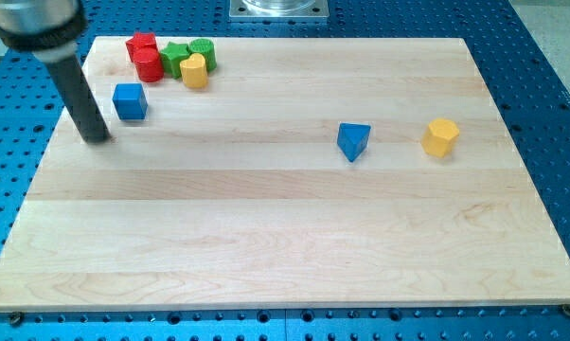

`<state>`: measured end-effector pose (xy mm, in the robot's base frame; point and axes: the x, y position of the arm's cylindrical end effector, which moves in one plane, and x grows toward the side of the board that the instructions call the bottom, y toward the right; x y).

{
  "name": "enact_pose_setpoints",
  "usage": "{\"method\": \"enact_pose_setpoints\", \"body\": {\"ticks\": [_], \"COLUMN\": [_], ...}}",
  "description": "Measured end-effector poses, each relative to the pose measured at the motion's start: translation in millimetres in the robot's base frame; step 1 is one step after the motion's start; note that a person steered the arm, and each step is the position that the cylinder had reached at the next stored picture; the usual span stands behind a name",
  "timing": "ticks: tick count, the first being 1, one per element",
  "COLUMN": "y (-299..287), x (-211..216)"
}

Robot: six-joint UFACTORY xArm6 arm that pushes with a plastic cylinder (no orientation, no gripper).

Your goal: Push the blue cube to the center

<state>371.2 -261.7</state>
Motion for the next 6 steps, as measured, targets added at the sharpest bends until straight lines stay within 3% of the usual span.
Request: {"method": "enact_pose_setpoints", "body": {"ticks": [1, 2, 3, 4, 5, 6], "y": [44.2, 175.1, 257.8, 244.2, 204.1, 149.2], "x": [-33.2, -24.1, 16.2, 31.0, -14.8, 16.1]}}
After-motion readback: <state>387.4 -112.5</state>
